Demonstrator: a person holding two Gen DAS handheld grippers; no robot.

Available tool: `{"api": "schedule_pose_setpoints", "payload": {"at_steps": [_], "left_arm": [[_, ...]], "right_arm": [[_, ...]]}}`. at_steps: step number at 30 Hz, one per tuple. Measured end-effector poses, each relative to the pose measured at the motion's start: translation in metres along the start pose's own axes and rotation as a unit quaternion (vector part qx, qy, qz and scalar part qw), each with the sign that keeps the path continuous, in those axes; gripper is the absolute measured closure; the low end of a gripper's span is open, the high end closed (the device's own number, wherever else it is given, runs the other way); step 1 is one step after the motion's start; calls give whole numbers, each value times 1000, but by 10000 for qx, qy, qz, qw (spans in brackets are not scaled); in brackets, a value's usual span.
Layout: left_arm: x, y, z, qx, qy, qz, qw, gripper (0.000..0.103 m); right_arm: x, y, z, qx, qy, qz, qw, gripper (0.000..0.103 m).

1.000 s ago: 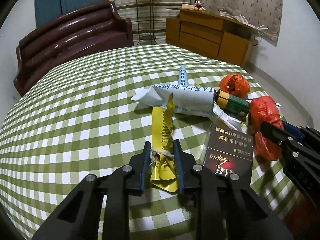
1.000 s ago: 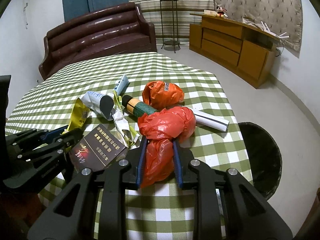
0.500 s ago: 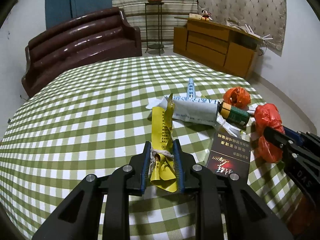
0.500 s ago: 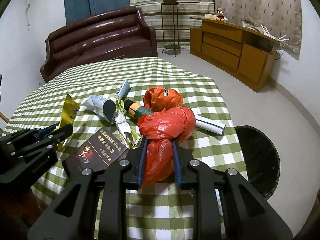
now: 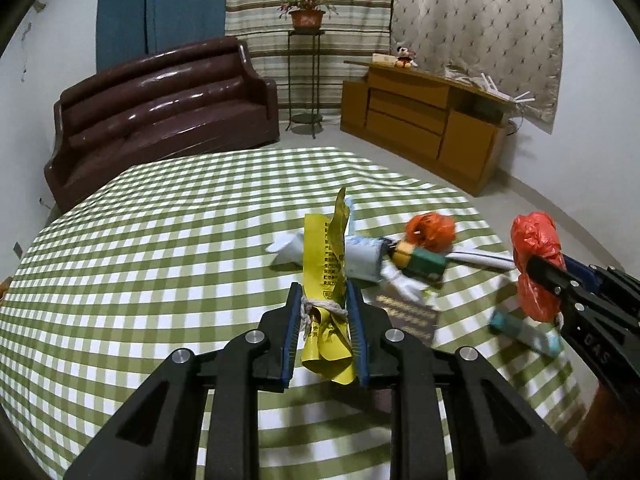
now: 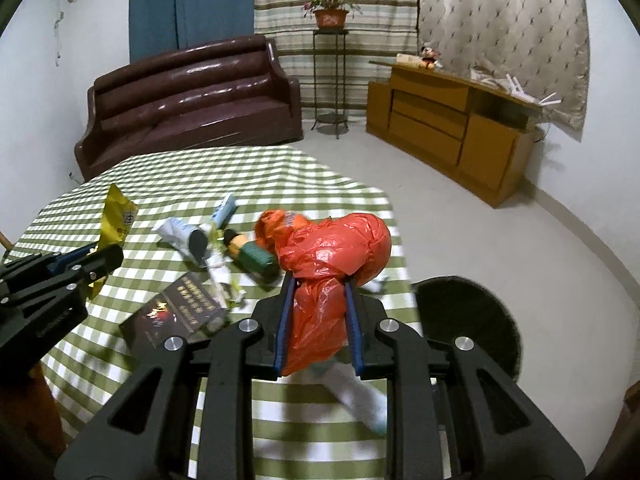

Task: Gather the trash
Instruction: 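Carry both items over the black bin and open both grippers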

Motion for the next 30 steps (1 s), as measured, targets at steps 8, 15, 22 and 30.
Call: {"api": "schedule_pose_setpoints", "payload": {"at_steps": [8,15,22,30], "left_arm": [[13,-55,-4,-310,-70,-238,9992,79],[26,-111,-10,-536,-134,-534,9970,79],[38,-160,-19,-699,-158,-770,9945,79],[45,-196,-31,-743,-147,-918,9929,79]], "right_arm": [[6,-50,11,-381,-163,-33,9991,80],[1,-97,12,-638,-132,-156,9978,80],[-5,-132,8,-732,-80,-332,9967,80],[-9,-162,1,-759,7,-478,9960,80]]}}
Point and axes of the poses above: each gripper's, at about its wrist camera, not at the fingertips, and z roughly against the way its jaws point, y to its left, x to its top, the point moved 8 cm from there along -z, roughly the way its jaws point, and after that the axes turned 13 degrees about -z, right-handed, at the moved point
